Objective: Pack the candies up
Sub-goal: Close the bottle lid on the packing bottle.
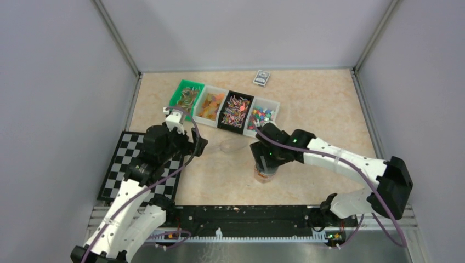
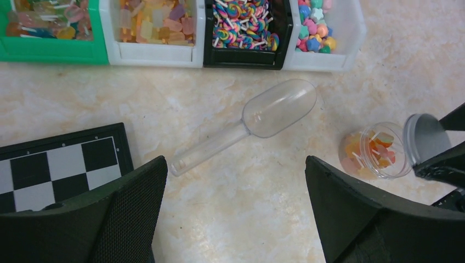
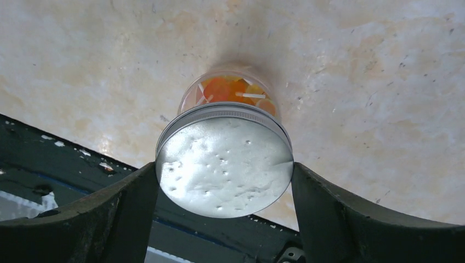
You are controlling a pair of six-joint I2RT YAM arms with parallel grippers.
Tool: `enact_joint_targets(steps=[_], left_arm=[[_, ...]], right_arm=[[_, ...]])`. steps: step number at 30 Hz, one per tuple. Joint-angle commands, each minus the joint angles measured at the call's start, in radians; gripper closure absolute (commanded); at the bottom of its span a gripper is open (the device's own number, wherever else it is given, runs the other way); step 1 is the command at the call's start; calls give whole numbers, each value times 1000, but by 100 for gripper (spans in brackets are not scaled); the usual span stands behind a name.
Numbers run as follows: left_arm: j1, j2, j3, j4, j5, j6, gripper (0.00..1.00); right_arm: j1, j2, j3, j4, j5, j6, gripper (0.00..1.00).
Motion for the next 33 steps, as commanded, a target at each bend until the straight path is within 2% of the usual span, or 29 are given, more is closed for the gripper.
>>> enact_joint_targets(steps=[1, 20, 33], left_arm=[[0, -58, -4, 29, -54, 29, 1], [-2, -61, -10, 38, -33, 33, 1], [-1, -56, -11, 38, -29, 35, 1]], right_arm=[[55, 73, 54, -41, 52, 67, 29], [73, 208, 66, 12, 52, 56, 23], [74, 210, 81, 20, 54, 55, 10]])
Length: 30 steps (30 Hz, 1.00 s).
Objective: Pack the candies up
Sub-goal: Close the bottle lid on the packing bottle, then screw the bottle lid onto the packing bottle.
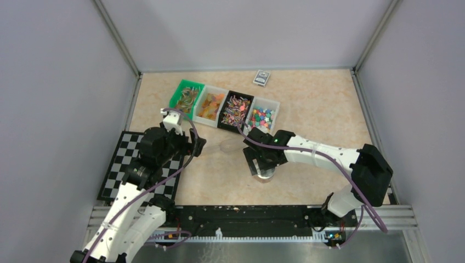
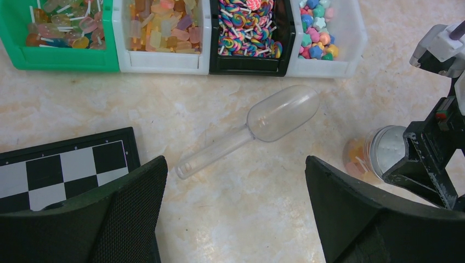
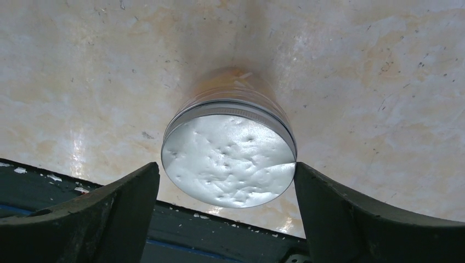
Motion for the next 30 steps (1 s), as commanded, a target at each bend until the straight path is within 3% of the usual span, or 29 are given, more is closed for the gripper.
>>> enact_joint_targets(steps=[1, 14, 22, 24, 26, 30], left_arm=[[-2, 4, -9, 38, 2, 17, 1], [-2, 9, -12, 41, 7, 14, 1], [-1, 65, -9, 57, 52, -37, 1], [-2, 97, -5, 77, 125, -55, 4], [-2, 127, -9, 121, 313, -74, 8], [-19, 212, -95, 354, 551, -299, 29]], right_arm=[[13, -6, 47, 23, -8, 3, 10], [2, -40, 52, -25, 50, 28, 9], [-55, -173, -17, 87, -30, 17, 13], [-86, -207, -43, 112, -62, 8, 14], [-123, -237, -88, 133, -106, -8, 16], [-178, -321, -213, 200, -168, -26, 22]])
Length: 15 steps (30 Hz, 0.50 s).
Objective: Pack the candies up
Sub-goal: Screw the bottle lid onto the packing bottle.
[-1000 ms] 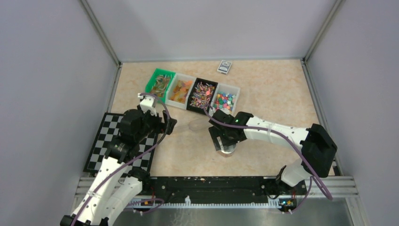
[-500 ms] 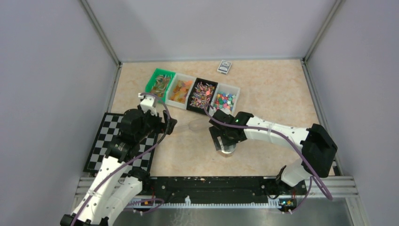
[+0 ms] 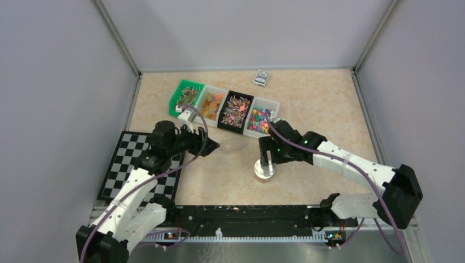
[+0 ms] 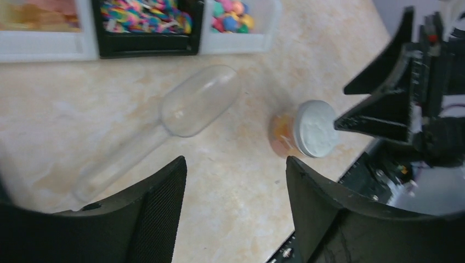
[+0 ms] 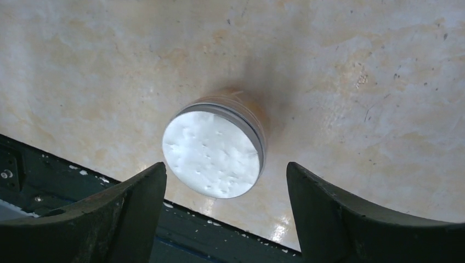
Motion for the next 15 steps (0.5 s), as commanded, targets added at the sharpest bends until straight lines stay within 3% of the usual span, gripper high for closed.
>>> enact_joint_targets(steps=[1, 7, 12, 15], left_arm=[[-40, 83, -99, 322, 296, -253, 31], [-300, 257, -141, 507, 162, -344, 31], [-372, 425, -172, 702, 171, -446, 34], [-403, 494, -169, 763, 136, -451, 37]], right_arm=[[-55, -100, -128, 97, -97, -28, 24], [-178, -245, -299, 292, -263, -102, 42], [-255, -316, -385, 350, -359, -112, 49], [-296, -325, -428, 382, -397, -131, 61]])
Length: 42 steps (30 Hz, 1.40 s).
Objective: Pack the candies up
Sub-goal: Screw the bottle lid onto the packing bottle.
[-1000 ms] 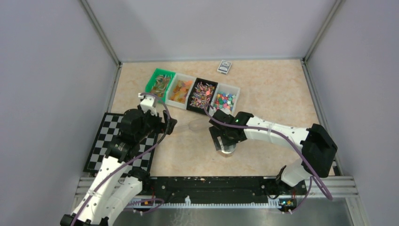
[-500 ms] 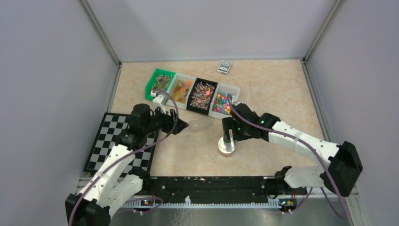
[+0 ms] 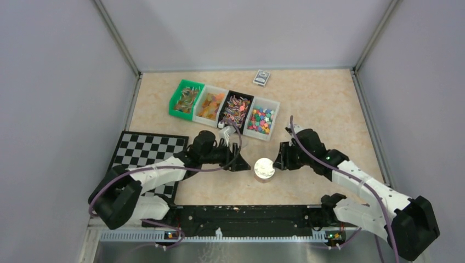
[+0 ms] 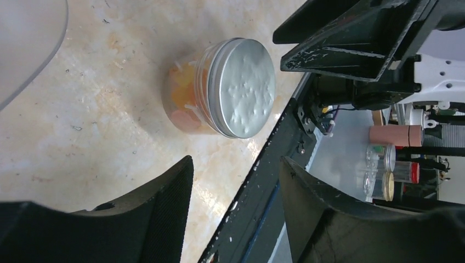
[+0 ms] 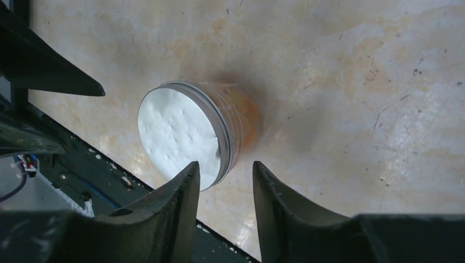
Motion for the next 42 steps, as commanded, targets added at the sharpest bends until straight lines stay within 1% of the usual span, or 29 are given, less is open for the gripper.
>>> enact_joint_targets(steps=[1, 2, 5, 13, 19, 24, 26, 29, 32, 34, 37, 40, 42], left_arm=[[-43, 90, -3, 216, -34, -62, 37], [-53, 112, 6, 224, -39, -63, 38], [-69, 179, 37, 224, -46, -60, 43], [-76, 278, 78, 237, -66, -35, 50], [-76, 306, 95, 237, -65, -26, 54], [-76, 328, 98, 234, -69, -28, 58], [-76, 341, 100, 231, -73, -27, 60], [-77, 359, 107, 224, -68, -27, 63], [-78, 369, 104, 222, -66, -26, 65], [-78, 375, 96, 210, -78, -20, 69], [-78, 392, 93, 165, -112, -16, 77], [-78, 408, 87, 151, -133, -21, 81], [-78, 418, 97, 108, -179, -28, 84]], right_arm=[[-61, -19, -44, 113, -107, -43, 63], [-80, -17, -50, 130, -127, -45, 65], [-121, 3, -65, 187, -192, -46, 66], [-161, 65, -73, 277, -283, -44, 68], [-167, 87, -109, 318, -289, -40, 70], [-177, 102, -161, 380, -272, -10, 79], [-187, 113, -184, 421, -271, 4, 80], [-191, 142, -197, 438, -281, 6, 81], [-191, 130, -232, 469, -276, 21, 81], [-191, 109, -264, 490, -267, 37, 81], [-191, 102, -305, 523, -267, 64, 81], [-191, 86, -367, 574, -275, 111, 83], [-191, 57, -423, 609, -274, 153, 83]])
